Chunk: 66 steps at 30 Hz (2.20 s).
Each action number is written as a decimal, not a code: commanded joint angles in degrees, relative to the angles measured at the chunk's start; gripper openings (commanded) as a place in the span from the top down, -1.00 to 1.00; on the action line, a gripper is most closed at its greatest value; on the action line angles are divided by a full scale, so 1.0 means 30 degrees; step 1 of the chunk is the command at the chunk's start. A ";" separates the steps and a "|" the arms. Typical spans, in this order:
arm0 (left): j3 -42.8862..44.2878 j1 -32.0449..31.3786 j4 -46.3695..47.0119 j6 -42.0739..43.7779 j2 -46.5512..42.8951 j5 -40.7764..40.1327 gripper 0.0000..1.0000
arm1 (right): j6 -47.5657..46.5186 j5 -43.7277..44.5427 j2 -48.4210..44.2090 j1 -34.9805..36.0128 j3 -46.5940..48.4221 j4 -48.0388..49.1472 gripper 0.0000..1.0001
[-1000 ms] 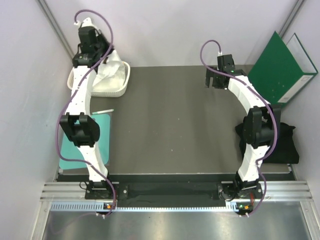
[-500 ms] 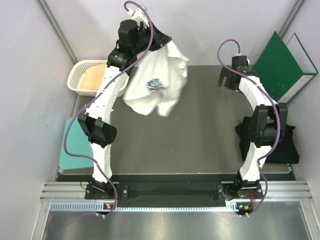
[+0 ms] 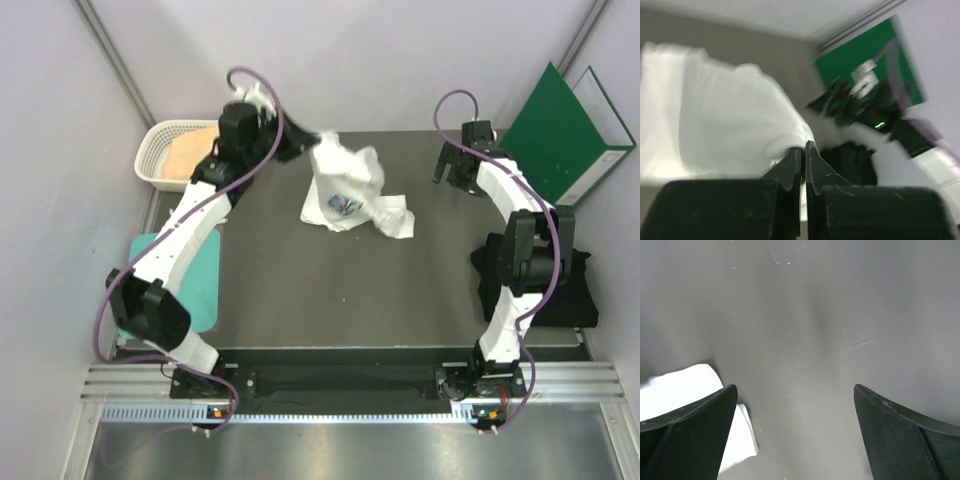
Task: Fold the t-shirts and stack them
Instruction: Move the tshirt to the center of the board, then flatten out the tshirt
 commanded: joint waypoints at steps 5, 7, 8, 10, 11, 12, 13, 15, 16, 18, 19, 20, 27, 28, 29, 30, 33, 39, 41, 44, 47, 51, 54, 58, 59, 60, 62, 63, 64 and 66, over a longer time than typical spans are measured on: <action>-1.0704 0.0317 -0.6202 -0.0906 -0.6516 -0.8290 1.00 | 0.0288 -0.1137 -0.0953 -0.0175 -0.0291 0.1140 -0.99; -1.0855 0.0347 -0.8208 -0.1258 -0.6989 -0.9596 1.00 | 0.0230 -0.1342 -0.0778 -0.0146 -0.0349 0.1197 -0.99; -1.0884 0.0405 -0.9551 -0.1318 -0.7253 -0.9921 1.00 | 0.0259 -0.1546 -0.0748 -0.0146 -0.0408 0.1285 -0.99; -1.0855 0.0405 -1.0672 -0.1493 -0.7343 -1.0742 1.00 | 0.0026 -0.2711 -0.0719 -0.0117 -0.0524 0.1694 -0.99; -1.0884 0.0405 -1.1287 -0.1871 -0.7314 -1.0948 1.00 | -0.0120 -0.3329 -0.0661 0.0086 -0.0554 0.1928 -0.99; -1.0913 0.0434 -1.2076 -0.2049 -0.7227 -1.1211 1.00 | -0.0412 -0.3887 -0.0602 0.0291 -0.0439 0.2336 -0.99; -1.0972 0.0405 -1.2519 -0.2428 -0.7168 -1.1271 1.00 | -0.0560 -0.4675 -0.0166 0.0496 0.0056 0.2428 -0.99; -1.1235 0.0405 -1.3309 -0.2694 -0.6818 -1.1185 1.00 | -0.0795 -0.5266 0.0538 0.1403 0.0964 0.2196 -0.99; -1.1236 0.0434 -1.3604 -0.3044 -0.6642 -1.1126 1.00 | -0.0825 -0.5849 0.1324 0.1697 0.1897 0.2194 -0.99; -1.1207 0.0405 -1.4364 -0.3251 -0.5969 -1.1096 1.00 | -0.0854 -0.6496 0.2148 0.2634 0.2897 0.2136 -0.99; -1.1178 0.0405 -1.5007 -0.3310 -0.5705 -1.1154 1.00 | -0.0825 -0.7254 0.3022 0.3101 0.4004 0.2077 -0.99; -1.1206 0.0434 -1.5361 -0.3369 -0.5210 -1.1184 1.00 | -0.0796 -0.7667 0.3582 0.3309 0.4712 0.2048 -0.99; -1.1616 0.0987 -1.7618 -0.4361 -0.4003 -1.2414 1.00 | 0.0725 -0.9984 0.8006 0.4190 0.9871 0.1754 -0.96; -1.1994 0.1194 -1.7737 -0.4481 -0.4207 -1.2327 1.00 | 0.1134 -1.0102 0.8302 0.4190 1.0078 0.1958 -0.96; -1.2201 0.1399 -1.7738 -0.4628 -0.4383 -1.2269 1.00 | 0.1312 -1.0161 0.8624 0.4161 1.0254 0.2018 -0.91; -1.2406 0.1749 -1.7709 -0.4803 -0.4645 -1.2152 1.00 | 0.1517 -1.0220 0.9207 0.4161 1.0633 0.1989 -0.90; -1.3080 0.2132 -1.7328 -0.4805 -0.5496 -1.1829 1.00 | 0.2483 -1.0978 1.0292 0.4248 1.1161 0.2573 -0.76; -1.3141 0.2222 -1.7065 -0.4601 -0.5002 -1.1244 1.00 | 0.4329 -1.2530 1.1905 0.4628 1.1750 0.3629 -0.43; -1.3111 0.2222 -1.6947 -0.4541 -0.4825 -1.1184 1.00 | 0.4565 -1.2709 1.2054 0.4688 1.1634 0.3746 -0.42; -1.3169 0.2222 -1.6713 -0.4483 -0.4648 -1.0980 1.00 | 0.5033 -1.3295 1.2172 0.4746 1.1079 0.4126 -0.40; -1.3170 0.2222 -1.6449 -0.4395 -0.4444 -1.0920 1.00 | 0.5297 -1.3501 1.2055 0.4834 1.0610 0.4361 -0.33; -1.2907 0.2222 -1.6127 -0.4249 -0.3888 -1.0891 1.00 | 0.5911 -1.4057 1.2551 0.5242 1.0578 0.4158 -0.09; -1.2585 0.2222 -1.5835 -0.4131 -0.3420 -1.0862 1.00 | 0.6322 -1.4351 1.3195 0.5594 1.0753 0.4128 0.13; -1.2058 0.2222 -1.5250 -0.3956 -0.2774 -1.0774 1.00 | 0.6411 -1.4672 1.4222 0.5889 1.1719 0.3542 0.61; -1.1795 0.2251 -1.5132 -0.3839 -0.2512 -1.0745 1.00 | 0.6469 -1.4760 1.4368 0.5918 1.1750 0.3571 0.80; -1.1619 0.2251 -1.5073 -0.3751 -0.2393 -1.0774 1.00 | 0.6441 -1.4732 1.4311 0.5889 1.1750 0.3571 1.00; -1.1064 0.2251 -1.4868 -0.3372 -0.1985 -1.0949 1.00 | 0.6266 -1.4500 1.3991 0.5831 1.1750 0.3484 1.00; -1.0799 0.2280 -1.4809 -0.3224 -0.1866 -1.1008 1.00 | 0.5946 -1.4324 1.3756 0.5772 1.1750 0.3367 1.00; -1.0565 0.2338 -1.4837 -0.3107 -0.1749 -1.1124 1.00 | 0.5740 -1.4090 1.3493 0.5685 1.1692 0.3250 1.00; -0.9774 0.2397 -1.4750 -0.2668 -0.1427 -1.1417 1.00 | 0.5330 -1.3533 1.2265 0.5159 1.1313 0.3043 1.00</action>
